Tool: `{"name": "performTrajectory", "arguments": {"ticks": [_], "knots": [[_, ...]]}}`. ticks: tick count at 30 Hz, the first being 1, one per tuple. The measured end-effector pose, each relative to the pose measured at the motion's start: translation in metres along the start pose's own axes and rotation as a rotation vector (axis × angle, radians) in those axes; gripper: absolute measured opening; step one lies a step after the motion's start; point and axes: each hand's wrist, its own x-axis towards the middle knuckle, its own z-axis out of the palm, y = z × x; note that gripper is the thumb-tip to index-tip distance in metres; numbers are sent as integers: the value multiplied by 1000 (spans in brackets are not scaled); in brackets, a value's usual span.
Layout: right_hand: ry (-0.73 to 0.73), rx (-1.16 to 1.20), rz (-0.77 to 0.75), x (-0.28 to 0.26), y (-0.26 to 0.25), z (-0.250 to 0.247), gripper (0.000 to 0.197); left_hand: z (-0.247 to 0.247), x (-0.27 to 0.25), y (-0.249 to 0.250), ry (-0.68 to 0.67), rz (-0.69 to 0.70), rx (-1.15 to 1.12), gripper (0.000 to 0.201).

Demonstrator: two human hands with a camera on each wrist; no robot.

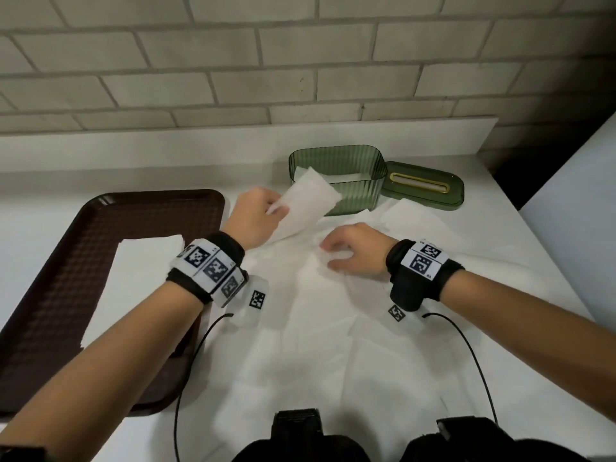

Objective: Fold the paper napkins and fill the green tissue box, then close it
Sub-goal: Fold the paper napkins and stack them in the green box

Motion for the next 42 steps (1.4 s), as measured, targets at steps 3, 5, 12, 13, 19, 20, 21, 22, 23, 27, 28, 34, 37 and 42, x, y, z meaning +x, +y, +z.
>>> {"name": "performTrajectory", "arguments": {"ticks": [3, 5, 12, 13, 19, 20, 21, 22, 23, 27, 28, 34, 37, 42], "knots": [[173, 206, 9, -1, -12, -13, 57, -6, -10, -2, 72, -40, -356, 19], [268, 365, 30, 0, -18, -21, 60, -7, -19, 0, 96, -76, -560, 16], [292, 666, -57, -2, -40, -25, 37, -5, -36, 10, 59, -162, -1153, 20], [303, 655, -83, -4, -44, -24, 37, -2, -38, 13, 24, -129, -1170, 24], [301, 523, -145, -17, -60, -18, 51, 17, -48, 30, 65, -77, -979, 39], [294, 540, -150, -18, -59, -18, 55, 17, -48, 31, 99, -90, -976, 34], [280, 554, -147, -20, -58, -20, 57, 16, -47, 30, 124, -96, -973, 30], [267, 563, -135, -22, -55, -21, 56, 15, -47, 28, 147, -101, -954, 26], [255, 559, -114, -25, -54, -22, 55, 13, -46, 25, 161, -103, -924, 23], [296, 570, -71, -34, -49, -28, 41, 5, -48, 18, 131, -62, -743, 18], [306, 595, -63, -36, -47, -28, 38, 3, -48, 17, 115, -34, -689, 16], [224, 504, 28, -50, -29, -30, 31, 2, -51, 5, 231, 0, -652, 20], [265, 531, 107, -61, -12, -26, 34, 4, -59, -6, 198, -22, -744, 20], [378, 781, 49, -75, -5, -13, 19, 21, -75, -19, -101, 76, -522, 28]]}}
